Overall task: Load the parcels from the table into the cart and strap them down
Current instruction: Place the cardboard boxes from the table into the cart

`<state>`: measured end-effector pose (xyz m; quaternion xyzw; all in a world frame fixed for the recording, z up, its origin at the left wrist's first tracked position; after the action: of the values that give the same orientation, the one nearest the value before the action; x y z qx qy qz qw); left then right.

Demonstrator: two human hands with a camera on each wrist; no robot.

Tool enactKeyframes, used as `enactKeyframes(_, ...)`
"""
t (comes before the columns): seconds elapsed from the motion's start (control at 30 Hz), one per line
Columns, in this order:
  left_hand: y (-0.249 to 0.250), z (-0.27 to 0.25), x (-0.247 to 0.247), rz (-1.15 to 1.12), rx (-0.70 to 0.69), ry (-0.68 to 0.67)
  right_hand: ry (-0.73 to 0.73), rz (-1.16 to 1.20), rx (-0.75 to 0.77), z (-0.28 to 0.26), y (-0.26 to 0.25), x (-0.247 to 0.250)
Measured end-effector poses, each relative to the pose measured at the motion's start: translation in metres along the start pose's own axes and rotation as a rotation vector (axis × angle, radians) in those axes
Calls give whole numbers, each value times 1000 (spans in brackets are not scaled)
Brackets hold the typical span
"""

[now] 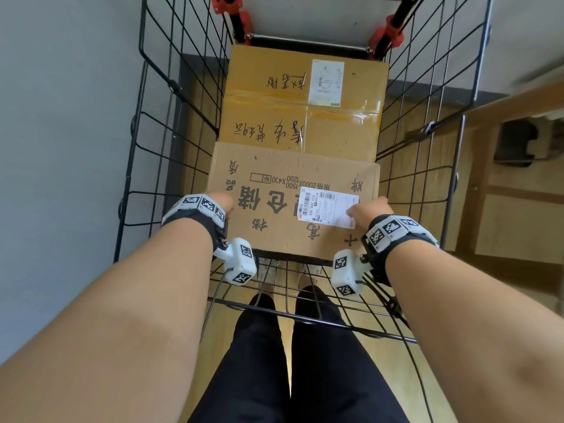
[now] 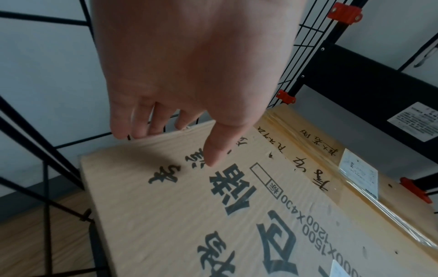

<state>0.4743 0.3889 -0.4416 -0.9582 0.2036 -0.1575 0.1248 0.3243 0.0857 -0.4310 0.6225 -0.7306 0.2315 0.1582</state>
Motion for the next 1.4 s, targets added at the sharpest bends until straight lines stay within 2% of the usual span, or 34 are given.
enactKeyframes(0.13,3,-11,3,5,-22,5,-57,38,16,-6,-2,-6)
enactKeyframes(0.23,8,10,3,64,-74,92,-66,25,80,-13,-11,-7)
enactKeyframes(0.33,8,31,4,76,-62,150,-49,23,110,-23,-18,-3)
enactKeyframes(0.47,11,-55,29,29,-120,224,-40,44,143,-45,-24,4)
enactKeyframes(0.6,8,-95,43,-92,-167,319,-24,60,175,-78,-27,17)
enactKeyframes(0.73,-5,-123,53,-335,-183,346,-39,70,244,-115,-33,31)
enactKeyframes(0.87,-4,-165,73,-315,-172,418,-33,110,350,-155,-38,55)
enactKeyframes(1.1,38,-238,106,-121,-318,568,35,210,480,-206,-34,110)
enactKeyframes(1.23,71,-286,121,-135,-398,653,109,291,540,-222,-21,159)
enactKeyframes(1.4,129,-340,123,-72,-451,754,177,405,551,-219,17,227)
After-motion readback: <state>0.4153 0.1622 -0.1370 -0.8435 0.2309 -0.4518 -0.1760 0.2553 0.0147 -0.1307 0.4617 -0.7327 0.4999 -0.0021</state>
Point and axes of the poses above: each hand's wrist, its own z-axis towards the middle knuckle, its own x-axis out of the back of the hand, y = z × x, the point moved 8 cm from there along z, towards the middle knuckle, and after that the axes turned 15 degrees about z, right-handed, at the moved point
